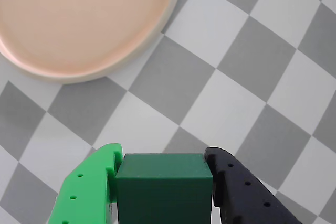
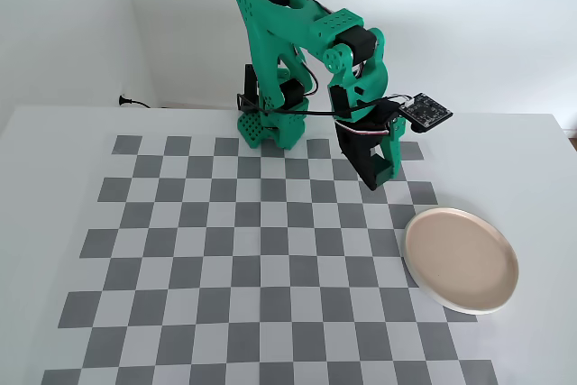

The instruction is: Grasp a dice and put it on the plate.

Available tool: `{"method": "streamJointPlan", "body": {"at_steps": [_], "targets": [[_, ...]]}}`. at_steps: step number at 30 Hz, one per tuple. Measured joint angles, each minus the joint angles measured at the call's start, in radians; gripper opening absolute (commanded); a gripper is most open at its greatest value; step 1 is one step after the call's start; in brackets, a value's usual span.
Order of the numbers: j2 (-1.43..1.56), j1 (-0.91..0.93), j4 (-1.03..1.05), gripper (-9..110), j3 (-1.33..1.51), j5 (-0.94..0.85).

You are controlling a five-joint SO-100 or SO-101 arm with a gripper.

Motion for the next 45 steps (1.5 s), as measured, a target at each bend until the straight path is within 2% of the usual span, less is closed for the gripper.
{"method": "streamJointPlan", "body": {"at_steps": [15, 32, 35, 39, 45], "targets": [[-0.658, -0.123, 0.109, -4, -0.640, 0.081], [-1.359, -0.087, 0.241, -4, -1.483, 0.110], [-1.427, -0.091, 0.262, -4, -1.560, 0.120], [-1.439, -0.089, 0.268, 8, -1.582, 0.141], [-1.439, -0.089, 0.268, 13, -1.582, 0.144]]}}
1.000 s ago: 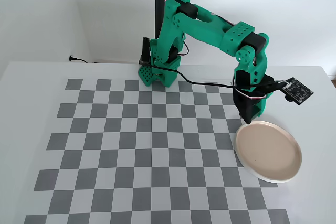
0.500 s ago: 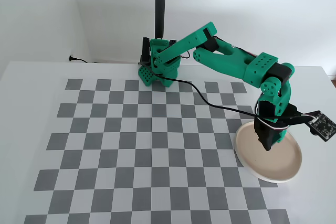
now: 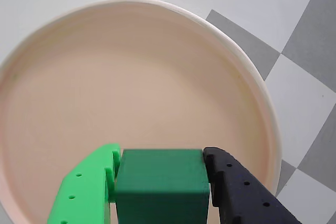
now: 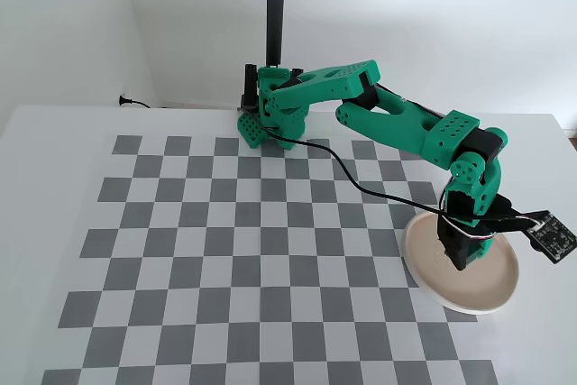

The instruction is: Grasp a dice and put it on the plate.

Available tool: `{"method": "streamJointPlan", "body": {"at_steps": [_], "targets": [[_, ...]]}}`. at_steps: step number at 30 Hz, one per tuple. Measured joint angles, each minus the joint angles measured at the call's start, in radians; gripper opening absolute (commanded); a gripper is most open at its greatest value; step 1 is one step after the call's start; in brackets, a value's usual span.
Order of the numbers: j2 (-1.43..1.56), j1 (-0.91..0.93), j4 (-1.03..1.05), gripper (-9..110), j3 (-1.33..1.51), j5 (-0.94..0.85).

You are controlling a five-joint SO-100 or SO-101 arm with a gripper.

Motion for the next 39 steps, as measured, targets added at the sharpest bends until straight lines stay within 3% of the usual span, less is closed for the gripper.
{"method": "streamJointPlan", "body": {"at_steps": [17, 22, 28, 39], "targets": [[0.018, -0.003, 0.114, 11, 0.000, 0.000], [0.149, -0.017, 0.215, -4, 0.000, -0.017], [0.321, -0.040, 0.370, -4, -0.012, -0.025], [0.696, -0.032, 0.390, -4, 0.110, -0.008]]}}
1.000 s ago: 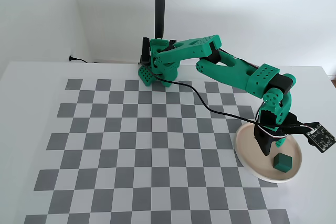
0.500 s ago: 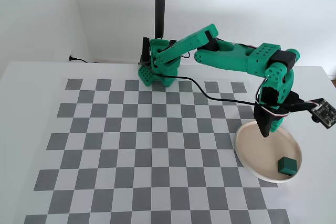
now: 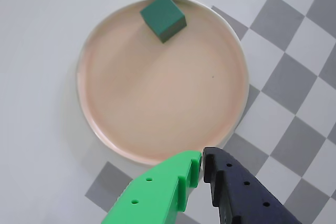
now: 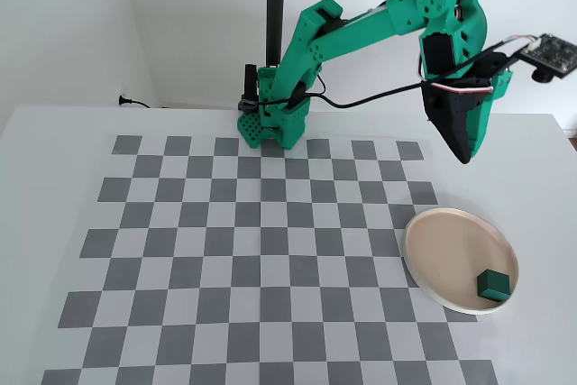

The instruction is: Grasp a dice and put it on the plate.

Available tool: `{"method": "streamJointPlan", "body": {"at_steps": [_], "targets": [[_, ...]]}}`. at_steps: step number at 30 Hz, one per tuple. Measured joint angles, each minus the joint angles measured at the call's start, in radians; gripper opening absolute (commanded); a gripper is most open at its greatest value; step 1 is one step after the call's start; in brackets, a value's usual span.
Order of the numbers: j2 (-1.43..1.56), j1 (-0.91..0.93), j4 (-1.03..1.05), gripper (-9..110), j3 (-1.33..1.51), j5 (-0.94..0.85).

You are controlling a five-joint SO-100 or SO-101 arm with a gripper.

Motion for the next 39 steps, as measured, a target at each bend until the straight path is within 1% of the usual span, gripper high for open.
{"method": "streamJointPlan", "body": {"at_steps": [7, 13, 17, 27, 34, 39], "targets": [[0.275, 0.031, 0.000, -4, 0.183, 0.012], [0.500, 0.132, 0.000, -4, 0.388, 0.017], [0.663, 0.232, -0.028, -4, 0.566, 0.003], [1.092, 0.483, -0.225, -4, 1.152, -0.049], [1.405, 0.704, -0.454, -4, 1.614, -0.127], [1.522, 0.821, -0.569, -4, 1.835, -0.149]]}}
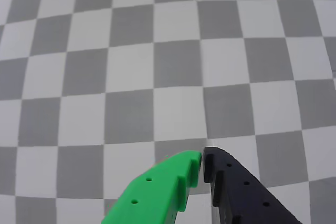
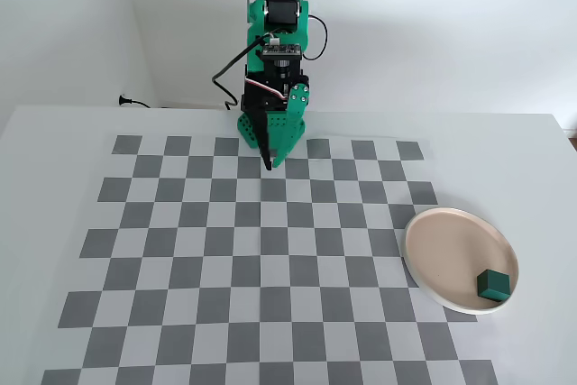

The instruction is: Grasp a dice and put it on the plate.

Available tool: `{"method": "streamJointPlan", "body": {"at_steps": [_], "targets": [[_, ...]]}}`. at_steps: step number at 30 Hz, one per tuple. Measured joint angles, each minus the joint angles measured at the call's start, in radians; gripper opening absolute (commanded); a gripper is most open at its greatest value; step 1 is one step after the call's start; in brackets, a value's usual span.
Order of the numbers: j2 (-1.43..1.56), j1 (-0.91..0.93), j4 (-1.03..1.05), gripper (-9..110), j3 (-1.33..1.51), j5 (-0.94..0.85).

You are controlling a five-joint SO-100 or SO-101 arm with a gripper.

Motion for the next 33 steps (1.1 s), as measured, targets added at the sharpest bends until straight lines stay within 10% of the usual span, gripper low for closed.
{"method": "streamJointPlan", "body": {"at_steps": [17, 33], "targets": [[0.367, 0.060, -0.178, -4, 0.545, 0.092], [0.367, 0.049, -0.330, -4, 0.680, 1.127]]}}
